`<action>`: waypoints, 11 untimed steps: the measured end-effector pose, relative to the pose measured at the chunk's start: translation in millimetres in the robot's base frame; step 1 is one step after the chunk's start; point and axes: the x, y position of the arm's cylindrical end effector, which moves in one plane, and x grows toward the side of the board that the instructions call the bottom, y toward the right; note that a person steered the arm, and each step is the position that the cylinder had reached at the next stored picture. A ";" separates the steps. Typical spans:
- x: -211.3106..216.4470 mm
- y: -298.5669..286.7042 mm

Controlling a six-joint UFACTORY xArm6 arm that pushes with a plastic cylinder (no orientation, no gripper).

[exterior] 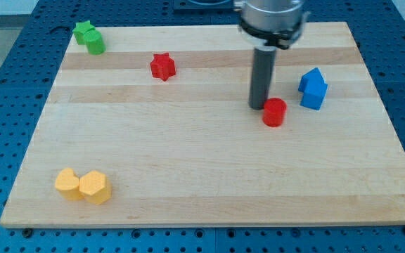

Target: Push the red circle into the blue cube

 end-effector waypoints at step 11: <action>33.6 2.2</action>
